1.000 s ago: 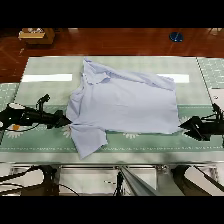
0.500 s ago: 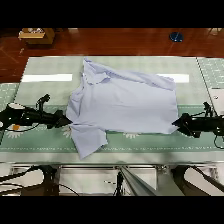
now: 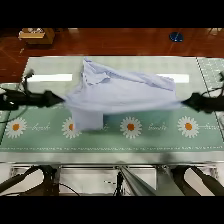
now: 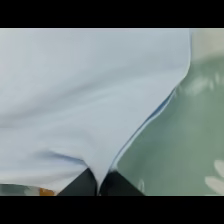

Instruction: Fold the shirts.

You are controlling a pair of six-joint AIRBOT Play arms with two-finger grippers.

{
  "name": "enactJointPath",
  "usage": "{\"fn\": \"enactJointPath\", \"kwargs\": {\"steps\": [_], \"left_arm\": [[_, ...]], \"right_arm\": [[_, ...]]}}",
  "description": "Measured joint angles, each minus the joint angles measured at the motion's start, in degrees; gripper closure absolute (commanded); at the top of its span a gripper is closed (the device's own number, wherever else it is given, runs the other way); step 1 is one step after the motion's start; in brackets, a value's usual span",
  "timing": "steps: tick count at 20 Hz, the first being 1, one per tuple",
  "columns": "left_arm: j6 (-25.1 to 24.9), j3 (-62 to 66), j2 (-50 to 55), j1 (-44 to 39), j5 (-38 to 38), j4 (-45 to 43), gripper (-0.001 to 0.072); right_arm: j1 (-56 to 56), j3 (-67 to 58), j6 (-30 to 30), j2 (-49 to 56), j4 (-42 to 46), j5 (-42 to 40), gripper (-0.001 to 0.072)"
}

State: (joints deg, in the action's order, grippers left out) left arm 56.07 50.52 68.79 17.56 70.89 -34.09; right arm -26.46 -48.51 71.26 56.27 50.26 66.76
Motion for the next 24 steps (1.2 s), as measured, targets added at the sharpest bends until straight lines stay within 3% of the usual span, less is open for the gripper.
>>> {"fn": "enactJointPath", "kwargs": {"steps": [7, 10, 14, 20, 24], "left_arm": [[-1.27, 38.05, -18.73, 0.0, -5.9, 5.99, 0.069], [-0.74, 51.34, -24.33, 0.0, -9.11, 0.52, 0.069], [6.58, 60.48, -31.41, 0.0, -9.49, -9.94, 0.069], [17.0, 63.56, -39.04, 0.0, 6.56, -26.32, 0.069], [20.74, 63.34, -39.74, 0.0, 18.88, -30.67, 0.0691]], "right_arm": [[0.17, -33.4, 3.82, -13.6, -5.18, -3.02, 0.068], [0.17, -46.93, 8.0, -15.41, -2.64, -3.5, 0.0681], [0.17, -61.37, 14.1, -16.41, 3.39, 2.89, 0.068], [0.17, -68.91, 19.47, -19.5, 11.21, 18.99, 0.0681], [0.33, -68.83, 20.13, -19.78, 13.51, 31.19, 0.0682]]}}
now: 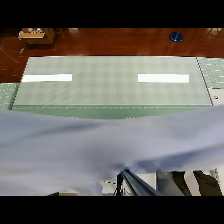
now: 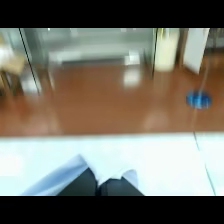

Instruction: Fold the shirts.

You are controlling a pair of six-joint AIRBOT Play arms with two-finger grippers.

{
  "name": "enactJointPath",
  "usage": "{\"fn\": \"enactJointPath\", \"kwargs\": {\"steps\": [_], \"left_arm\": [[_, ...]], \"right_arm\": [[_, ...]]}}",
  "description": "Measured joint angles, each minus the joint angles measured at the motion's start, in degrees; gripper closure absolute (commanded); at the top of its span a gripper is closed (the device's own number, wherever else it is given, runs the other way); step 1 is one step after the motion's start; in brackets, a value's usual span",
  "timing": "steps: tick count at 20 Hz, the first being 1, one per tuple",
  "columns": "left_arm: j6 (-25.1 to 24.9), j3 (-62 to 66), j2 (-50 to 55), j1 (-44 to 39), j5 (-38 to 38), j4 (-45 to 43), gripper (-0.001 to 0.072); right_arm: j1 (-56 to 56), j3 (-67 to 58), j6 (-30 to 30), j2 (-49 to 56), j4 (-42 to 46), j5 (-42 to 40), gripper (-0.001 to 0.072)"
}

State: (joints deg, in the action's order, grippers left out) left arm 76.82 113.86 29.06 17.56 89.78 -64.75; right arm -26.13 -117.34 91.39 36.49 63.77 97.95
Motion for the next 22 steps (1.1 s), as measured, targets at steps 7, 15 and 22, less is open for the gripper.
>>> {"fn": "enactJointPath", "kwargs": {"steps": [7, 15, 22], "left_arm": [[1.53, -17.86, 2.03, -1.11, 12.48, -1.29, 0.069], [-1.7, -40.81, 11.93, -6.32, -3.65, 0.0, 0.069], [-5.09, -42.47, 33.64, -13.64, -24.98, 0.22, 0.069]], "right_arm": [[0.22, 17.92, -3.19, 0.28, 1.42, 7.06, 0.0682], [0.28, 31.65, -6.25, 15.41, -2.4, 0.35, 0.0682], [5.92, 32.68, -9.35, 35.23, -6.54, -17.4, 0.0681]]}}
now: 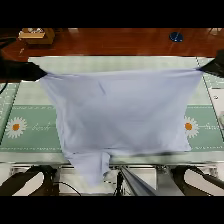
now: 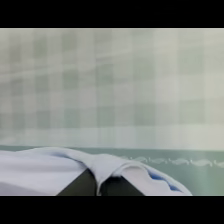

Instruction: Fold the shirts.

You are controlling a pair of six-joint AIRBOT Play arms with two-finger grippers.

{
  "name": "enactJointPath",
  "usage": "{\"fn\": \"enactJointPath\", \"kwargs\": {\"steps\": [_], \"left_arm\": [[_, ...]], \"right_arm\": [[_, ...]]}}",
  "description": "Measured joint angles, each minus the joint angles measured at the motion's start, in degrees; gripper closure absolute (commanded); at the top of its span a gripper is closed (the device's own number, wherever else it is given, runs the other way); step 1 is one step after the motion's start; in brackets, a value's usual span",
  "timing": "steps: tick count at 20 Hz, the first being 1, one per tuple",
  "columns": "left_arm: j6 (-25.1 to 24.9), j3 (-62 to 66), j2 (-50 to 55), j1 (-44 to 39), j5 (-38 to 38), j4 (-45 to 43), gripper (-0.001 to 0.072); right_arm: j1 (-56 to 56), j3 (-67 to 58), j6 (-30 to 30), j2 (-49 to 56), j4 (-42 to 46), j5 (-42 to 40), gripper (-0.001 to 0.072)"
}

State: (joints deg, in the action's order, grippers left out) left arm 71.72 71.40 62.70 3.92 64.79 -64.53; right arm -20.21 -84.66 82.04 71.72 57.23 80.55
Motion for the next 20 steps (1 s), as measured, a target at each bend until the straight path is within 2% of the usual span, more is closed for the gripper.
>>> {"fn": "enactJointPath", "kwargs": {"steps": [5, 9, 13, 20], "left_arm": [[-0.63, 2.43, 11.37, -1.49, -15.1, 2.32, 0.0689], [-2.05, 3.28, 16.94, -2.69, -28.2, 6.73, 0.0689], [-3.26, 3.5, 21.9, -4.61, -34.67, 8.26, 0.0689], [-3.65, 3.54, 29.57, -6.95, -39.54, 9.11, 0.0689]], "right_arm": [[6.23, 0.09, -1.68, 8.52, 4.85, -18.99, 0.0681], [8.17, 0.09, -2.1, 12.66, 6.45, -31.08, 0.0681], [8.74, 0.09, -2.16, 16.41, 7.04, -37.11, 0.0681], [8.94, 0.09, -3.19, 23.28, 7.06, -40.19, 0.0681]]}}
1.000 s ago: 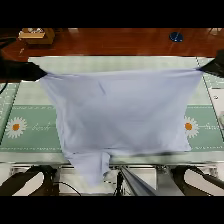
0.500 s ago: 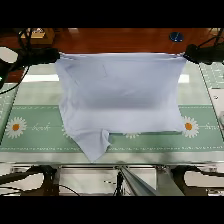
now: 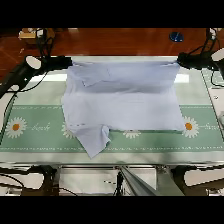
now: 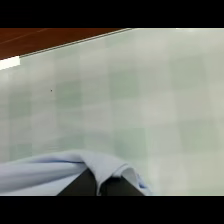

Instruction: Fold the shirts.

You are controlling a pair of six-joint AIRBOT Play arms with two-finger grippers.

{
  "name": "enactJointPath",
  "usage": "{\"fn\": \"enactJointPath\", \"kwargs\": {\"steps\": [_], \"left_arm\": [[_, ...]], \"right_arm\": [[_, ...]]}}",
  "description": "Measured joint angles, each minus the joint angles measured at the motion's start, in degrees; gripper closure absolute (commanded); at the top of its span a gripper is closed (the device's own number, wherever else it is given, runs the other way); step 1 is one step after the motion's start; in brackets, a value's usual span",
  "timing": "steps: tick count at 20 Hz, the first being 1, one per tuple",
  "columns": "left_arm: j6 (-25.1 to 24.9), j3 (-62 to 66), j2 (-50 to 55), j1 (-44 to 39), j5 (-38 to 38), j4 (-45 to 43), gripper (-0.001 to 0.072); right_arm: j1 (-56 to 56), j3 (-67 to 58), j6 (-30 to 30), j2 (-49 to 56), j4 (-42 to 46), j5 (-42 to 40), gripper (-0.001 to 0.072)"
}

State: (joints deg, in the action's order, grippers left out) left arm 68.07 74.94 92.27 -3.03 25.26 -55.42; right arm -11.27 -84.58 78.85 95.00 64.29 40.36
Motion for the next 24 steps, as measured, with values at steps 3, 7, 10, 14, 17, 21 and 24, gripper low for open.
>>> {"fn": "enactJointPath", "kwargs": {"steps": [3, 7, 10, 14, 17, 21, 24], "left_arm": [[0.0, 0.0, 2.95, -0.94, -0.94, 0.5, 0.0689], [0.02, 0.02, 4.55, -1.44, -1.03, 0.87, 0.0688], [0.04, 0.04, 3.3, -0.15, 1.7, 1.05, 0.0688], [0.96, 0.04, 2.27, 1.86, 13.86, 1.01, 0.0688], [1.46, 0.04, 3.15, 2.21, 19.93, 1.01, 0.0688], [2.01, 0.04, 5.09, 2.25, 22.82, 1.07, 0.0679], [2.25, 0.11, 5.86, 2.49, 23.93, 1.2, 0.0378]], "right_arm": [[0.0, 0.0, -0.2, 2.95, -2.23, -0.24, 0.0681], [-0.15, 0.0, -1.05, 4.35, -3.74, -0.02, 0.0681], [-0.72, 0.0, -1.55, 2.84, -2.84, 2.97, 0.0681], [-1.16, 0.02, -1.9, 1.27, 0.63, 10.56, 0.0681], [-0.98, 0.13, -1.84, 1.55, 2.05, 13.64, 0.0681], [-0.61, 0.17, -0.55, 3.67, 2.73, 15.39, 0.0679], [-0.5, 0.17, -0.15, 4.48, 2.29, 15.74, 0.0441]]}}
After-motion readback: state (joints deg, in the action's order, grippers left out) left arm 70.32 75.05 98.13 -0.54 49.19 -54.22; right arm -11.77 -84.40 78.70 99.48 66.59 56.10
